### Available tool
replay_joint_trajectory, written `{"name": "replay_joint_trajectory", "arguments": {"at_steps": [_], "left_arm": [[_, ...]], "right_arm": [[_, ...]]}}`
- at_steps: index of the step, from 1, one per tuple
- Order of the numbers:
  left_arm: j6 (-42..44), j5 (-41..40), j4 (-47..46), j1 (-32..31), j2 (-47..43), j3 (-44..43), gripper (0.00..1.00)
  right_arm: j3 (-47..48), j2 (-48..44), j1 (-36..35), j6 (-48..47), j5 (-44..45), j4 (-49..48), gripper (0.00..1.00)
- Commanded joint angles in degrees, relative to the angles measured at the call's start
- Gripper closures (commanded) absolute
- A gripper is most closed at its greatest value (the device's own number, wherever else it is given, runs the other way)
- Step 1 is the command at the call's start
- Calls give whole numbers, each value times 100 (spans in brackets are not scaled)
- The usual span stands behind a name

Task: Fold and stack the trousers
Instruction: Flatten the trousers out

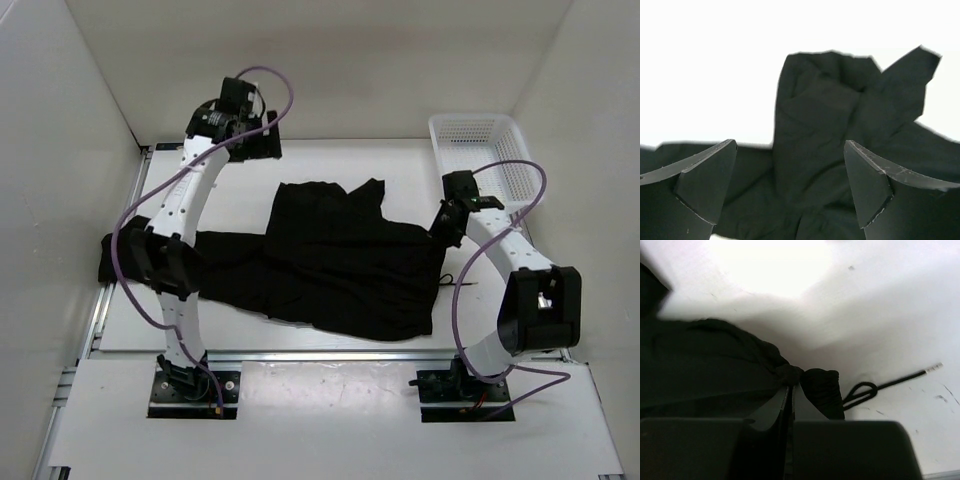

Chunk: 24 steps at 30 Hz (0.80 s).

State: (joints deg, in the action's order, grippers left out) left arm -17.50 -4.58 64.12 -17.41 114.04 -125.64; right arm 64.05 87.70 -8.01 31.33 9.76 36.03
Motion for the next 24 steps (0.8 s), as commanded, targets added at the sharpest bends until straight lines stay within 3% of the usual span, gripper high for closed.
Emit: {"name": "replay_joint_trajectory", "arguments": {"at_steps": [1,3,6,13,18,24], "left_arm": [[168,-157,118,-184,925,-853,0],[246,-44,119,-306,1373,-1660,0],[247,202,180,-307,2033,-2182,0],[194,265,-444,-492,2464,-1797,0],[80,265,-444,-562,3176,-2262,0],[-342,1169,-1093,-562,3308,-2288,0]], "right_arm": [[-226,-174,-95,-250,272,299,100],[-349,-297,-157,-250,325,360,100],[-489,-525,-218,-250,649,598,100],[-991,-1185,-218,-136,703,739,100],[-1114,-1185,-271,-136,703,739,100],[-1114,-1185,-271,-136,651,686,100]]}}
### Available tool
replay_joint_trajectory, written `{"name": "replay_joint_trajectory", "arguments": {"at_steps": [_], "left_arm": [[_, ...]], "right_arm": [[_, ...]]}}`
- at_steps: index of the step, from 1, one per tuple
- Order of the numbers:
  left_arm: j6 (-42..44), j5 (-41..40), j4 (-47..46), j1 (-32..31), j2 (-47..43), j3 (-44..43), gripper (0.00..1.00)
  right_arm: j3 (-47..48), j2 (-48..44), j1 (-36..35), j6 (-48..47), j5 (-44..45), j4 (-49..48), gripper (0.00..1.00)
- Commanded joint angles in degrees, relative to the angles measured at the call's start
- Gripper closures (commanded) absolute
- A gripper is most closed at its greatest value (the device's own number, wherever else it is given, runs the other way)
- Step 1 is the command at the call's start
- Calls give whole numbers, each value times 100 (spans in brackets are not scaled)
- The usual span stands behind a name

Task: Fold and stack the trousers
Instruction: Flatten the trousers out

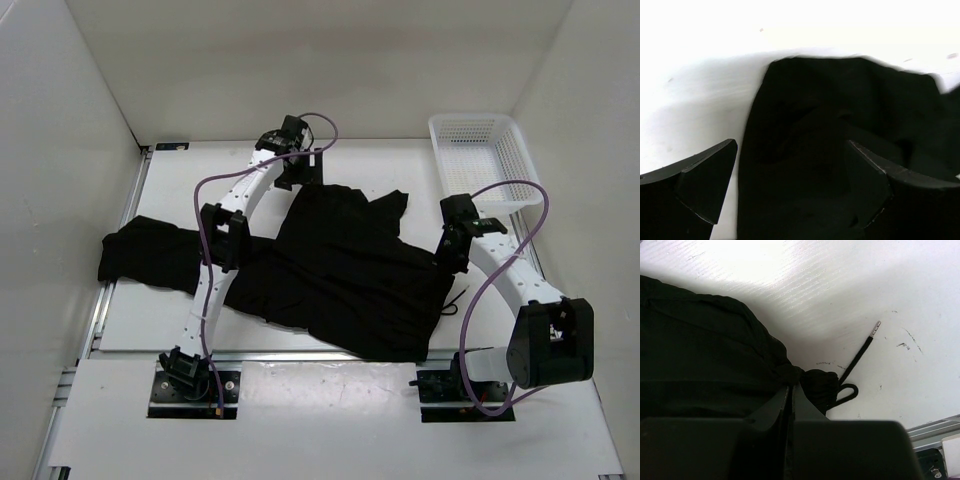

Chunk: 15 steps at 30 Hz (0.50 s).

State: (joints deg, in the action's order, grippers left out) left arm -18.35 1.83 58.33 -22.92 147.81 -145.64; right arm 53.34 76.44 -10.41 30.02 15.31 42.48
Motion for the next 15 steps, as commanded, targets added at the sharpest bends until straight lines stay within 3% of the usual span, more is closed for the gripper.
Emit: {"name": "replay_joint_trajectory", "arguments": {"at_steps": [1,8,9,10,11,13,15], "left_arm": [[-257,582,-515,-11,28,-359,0],[-556,915,-515,-11,486,-422,0],[-556,1108,-515,-11,486,-369,4],[-556,1179,-515,-11,486,-316,13],[-556,1180,-515,-11,303,-316,48],[-556,996,-515,-11,4,-158,89],[-556,751,-515,242,-567,140,90]], "right_arm": [[-43,10,-31,-5,95,41,100],[176,134,-84,-5,-71,-82,100],[237,186,-84,-5,-72,-82,100],[238,187,-84,-57,-72,-82,100],[290,187,-84,-58,-72,-82,100],[360,187,-84,-58,-125,-82,100],[431,187,-84,-110,-125,-82,100]]}}
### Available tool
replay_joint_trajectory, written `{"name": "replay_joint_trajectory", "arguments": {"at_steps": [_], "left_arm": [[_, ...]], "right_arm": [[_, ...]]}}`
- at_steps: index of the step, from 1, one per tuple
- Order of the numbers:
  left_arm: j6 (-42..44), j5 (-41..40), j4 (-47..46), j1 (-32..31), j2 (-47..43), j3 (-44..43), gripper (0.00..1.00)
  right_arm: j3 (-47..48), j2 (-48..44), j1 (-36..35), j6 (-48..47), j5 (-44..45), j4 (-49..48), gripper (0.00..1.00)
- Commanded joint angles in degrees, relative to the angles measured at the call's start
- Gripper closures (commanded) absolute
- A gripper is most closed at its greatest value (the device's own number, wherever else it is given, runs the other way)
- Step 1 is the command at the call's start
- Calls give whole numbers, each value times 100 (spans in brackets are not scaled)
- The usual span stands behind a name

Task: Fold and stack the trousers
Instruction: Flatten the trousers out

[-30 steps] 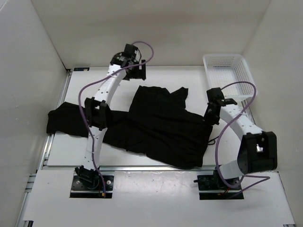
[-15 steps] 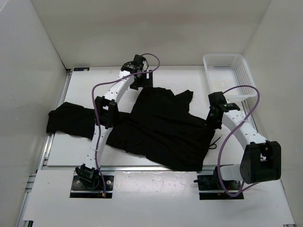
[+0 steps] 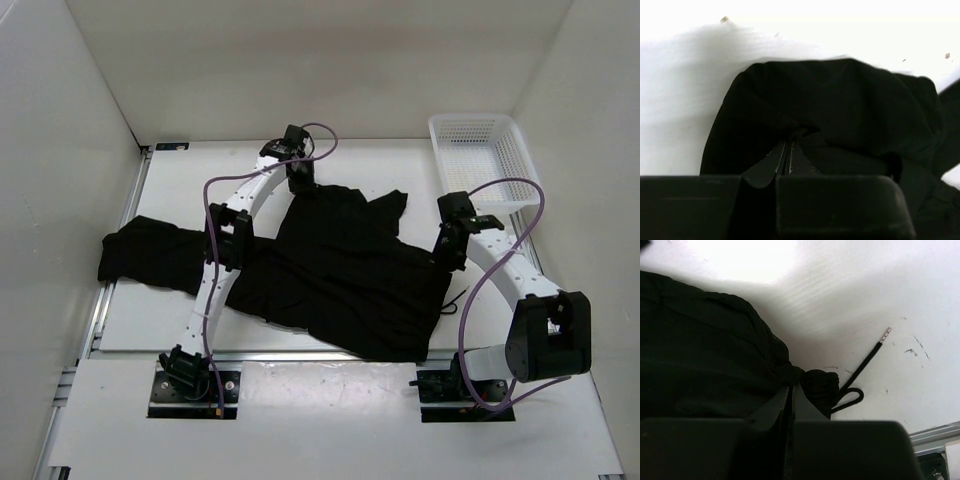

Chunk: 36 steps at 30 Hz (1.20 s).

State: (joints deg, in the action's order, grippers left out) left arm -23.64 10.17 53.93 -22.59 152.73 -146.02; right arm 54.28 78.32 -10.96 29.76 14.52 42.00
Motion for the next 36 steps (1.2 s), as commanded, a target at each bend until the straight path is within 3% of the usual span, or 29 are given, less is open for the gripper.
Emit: {"name": "replay_joint_trajectory", "arguments": {"at_steps": [1,7,10,12,13,15,16,17,18,20,23,24,26,27,29,31,33,36], "left_arm": [[-96,-164,-76,324,-1296,327,90],[24,-585,-76,1151,-3501,1967,90],[96,-805,-76,960,-4652,2874,90],[96,-955,-76,696,-5520,4024,90],[-52,-1017,-76,529,-5795,4481,85],[-106,-747,-76,11,-6296,5764,62],[-106,-580,-76,-156,-6299,6082,33],[-54,-648,72,-367,-6299,6268,19],[-53,-848,195,-369,-6299,6217,12],[-1,-1523,389,-282,-6054,5449,9],[0,-1747,390,-53,-5466,4427,16],[60,-1747,390,0,-5203,3667,22],[122,-1852,512,52,-4176,2776,22],[288,-1922,609,53,-3754,1788,14],[455,-2089,1273,1,-2327,572,10],[693,-2309,1593,0,-1513,-841,6],[816,-2388,1281,0,-1140,-728,1],[817,-2459,690,0,-1219,405,1]], "right_arm": [[407,-1,-29,-84,-46,-34,100],[540,-54,-29,-146,68,19,100],[470,-54,-29,-198,68,19,100],[391,-124,-29,-198,146,19,100],[312,-177,-29,-198,208,19,100],[258,-247,23,-138,393,80,100],[171,-326,24,-137,393,80,100],[92,-327,24,-137,446,80,100],[91,-327,24,-137,446,80,100],[-31,-327,24,-137,499,80,100],[-93,-396,24,-137,560,80,100],[-93,-397,24,-137,560,80,100],[-146,-511,24,-84,560,80,100],[-146,-511,24,-84,560,80,100],[-146,-511,24,-84,560,133,100],[-198,-511,24,-31,508,194,100],[-199,-573,24,-31,447,195,100],[-199,-625,24,30,446,256,100]]}}
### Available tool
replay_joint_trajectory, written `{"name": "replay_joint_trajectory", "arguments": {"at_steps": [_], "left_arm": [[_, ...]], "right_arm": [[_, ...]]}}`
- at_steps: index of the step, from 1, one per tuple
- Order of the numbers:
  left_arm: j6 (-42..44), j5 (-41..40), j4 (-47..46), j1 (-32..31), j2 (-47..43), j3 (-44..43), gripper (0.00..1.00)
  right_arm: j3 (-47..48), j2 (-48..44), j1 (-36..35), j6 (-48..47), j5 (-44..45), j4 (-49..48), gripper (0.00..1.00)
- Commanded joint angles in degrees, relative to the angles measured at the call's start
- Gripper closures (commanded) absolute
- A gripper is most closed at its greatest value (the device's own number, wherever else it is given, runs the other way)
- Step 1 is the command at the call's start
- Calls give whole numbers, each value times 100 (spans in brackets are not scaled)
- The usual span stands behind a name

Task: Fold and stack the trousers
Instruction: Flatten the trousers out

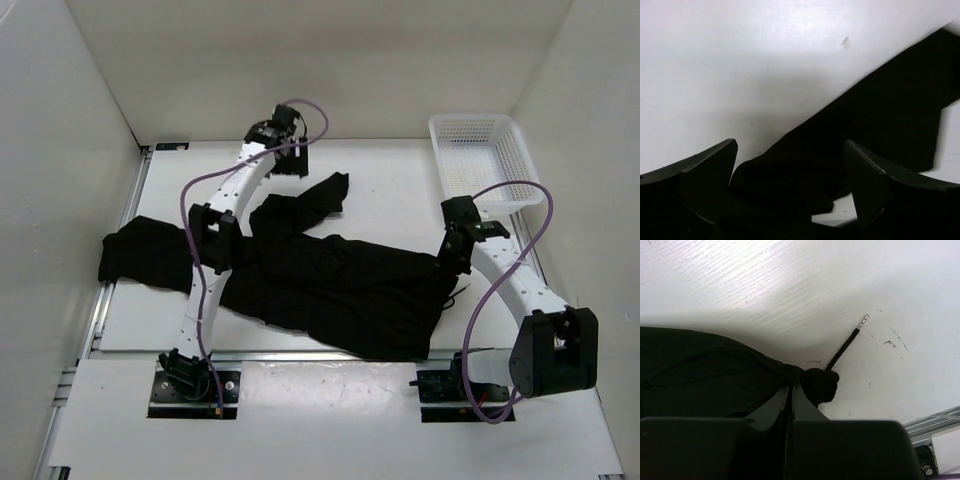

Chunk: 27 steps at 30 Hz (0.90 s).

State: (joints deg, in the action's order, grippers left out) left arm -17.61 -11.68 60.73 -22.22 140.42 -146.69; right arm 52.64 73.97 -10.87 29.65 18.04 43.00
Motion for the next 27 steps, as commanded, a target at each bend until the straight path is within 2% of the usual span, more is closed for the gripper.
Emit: {"name": "replay_joint_trajectory", "arguments": {"at_steps": [1,4,5,6,7,8,10,12,16,20,22,27], "left_arm": [[161,-273,-52,-37,12,571,1],[283,138,140,-89,371,423,1],[284,140,280,-90,433,274,6],[284,192,282,-90,434,273,23],[232,132,282,-90,355,273,72],[153,131,282,-38,250,334,89],[-40,-26,282,111,-215,404,90],[-181,-79,229,550,-636,641,90],[-375,-1,106,1543,-2172,1344,90],[-375,-10,202,2133,-2906,1635,90],[-445,-9,562,2318,-2959,1521,71],[-682,166,211,2371,-3214,1908,66]], "right_arm": [[-35,-190,15,41,94,156,100],[-35,-138,15,41,41,208,100],[-35,-138,15,41,41,208,100],[17,-138,15,41,41,208,100],[18,-86,15,41,41,208,100],[18,-85,15,41,41,208,100],[71,-85,15,41,41,208,100],[123,-85,15,41,41,208,100],[176,-138,15,41,41,208,100],[176,-138,67,-21,41,156,100],[176,-138,68,-21,41,156,100],[229,-86,68,-21,41,15,100]]}}
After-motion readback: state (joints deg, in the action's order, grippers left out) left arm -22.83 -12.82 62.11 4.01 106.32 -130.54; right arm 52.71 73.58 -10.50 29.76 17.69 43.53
